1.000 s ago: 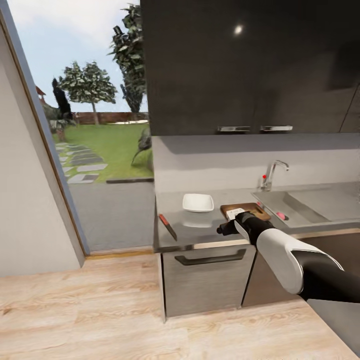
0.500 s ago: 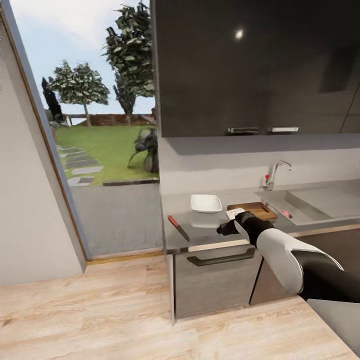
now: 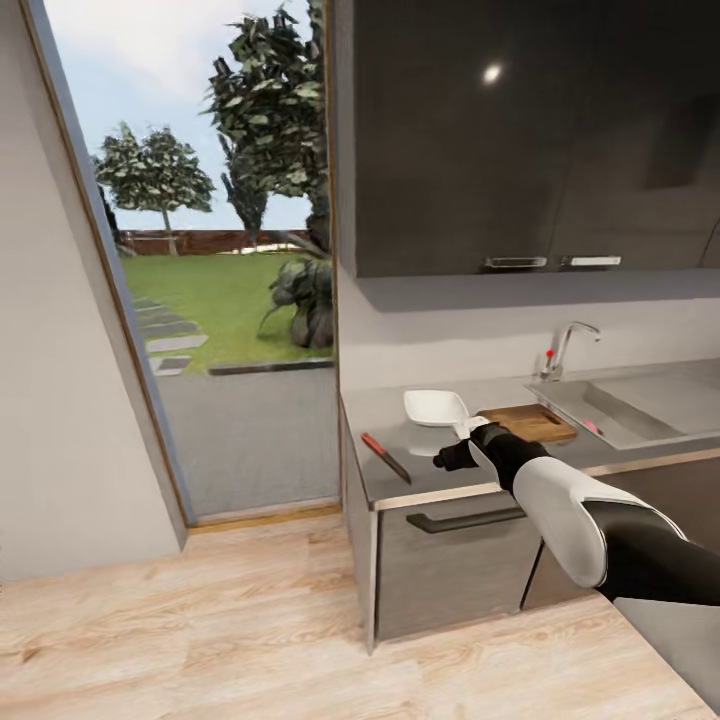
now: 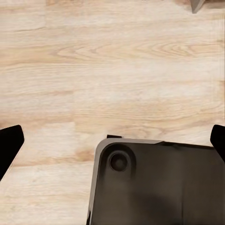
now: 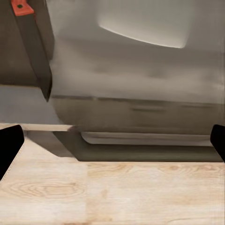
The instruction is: In the kitchen, take the Vidalia onion out of the sink, dice it on the chopping board with the paring knife, put the diced onion into the bowl on the countertop, then place both the paring knife and the chopping board into the sink.
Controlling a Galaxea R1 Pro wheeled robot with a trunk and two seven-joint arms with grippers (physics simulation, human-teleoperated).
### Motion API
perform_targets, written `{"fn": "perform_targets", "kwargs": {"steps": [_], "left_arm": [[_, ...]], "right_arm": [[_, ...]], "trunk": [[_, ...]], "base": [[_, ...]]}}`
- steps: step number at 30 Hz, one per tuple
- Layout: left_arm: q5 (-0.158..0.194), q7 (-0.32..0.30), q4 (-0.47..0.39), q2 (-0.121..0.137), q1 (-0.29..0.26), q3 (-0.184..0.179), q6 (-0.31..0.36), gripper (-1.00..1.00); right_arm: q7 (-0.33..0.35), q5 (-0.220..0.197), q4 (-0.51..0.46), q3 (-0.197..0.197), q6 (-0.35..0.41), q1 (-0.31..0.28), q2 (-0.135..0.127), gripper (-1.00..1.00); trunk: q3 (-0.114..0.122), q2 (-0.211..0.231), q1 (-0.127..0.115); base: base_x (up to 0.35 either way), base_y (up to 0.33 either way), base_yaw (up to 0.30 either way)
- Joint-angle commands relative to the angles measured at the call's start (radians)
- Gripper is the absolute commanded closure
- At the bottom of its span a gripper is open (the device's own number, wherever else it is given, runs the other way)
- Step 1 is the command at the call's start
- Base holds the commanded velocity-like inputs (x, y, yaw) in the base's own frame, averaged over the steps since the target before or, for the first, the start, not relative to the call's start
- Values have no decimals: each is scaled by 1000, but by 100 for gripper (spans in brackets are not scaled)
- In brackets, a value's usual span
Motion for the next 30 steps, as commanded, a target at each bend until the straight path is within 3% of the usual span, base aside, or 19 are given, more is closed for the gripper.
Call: {"fn": "perform_targets", "kwargs": {"steps": [1, 30], "left_arm": [[3, -4, 0, -1, 0, 2, -1, -100], [3, -4, -1, -1, 0, 3, -1, -100]], "right_arm": [[4, 11, -2, -8, 6, 0, 0, -100], [5, 11, -2, -8, 6, 0, 0, -100]], "trunk": [[0, -1, 1], [12, -1, 1]], "base": [[0, 302, -55], [0, 302, -90]]}}
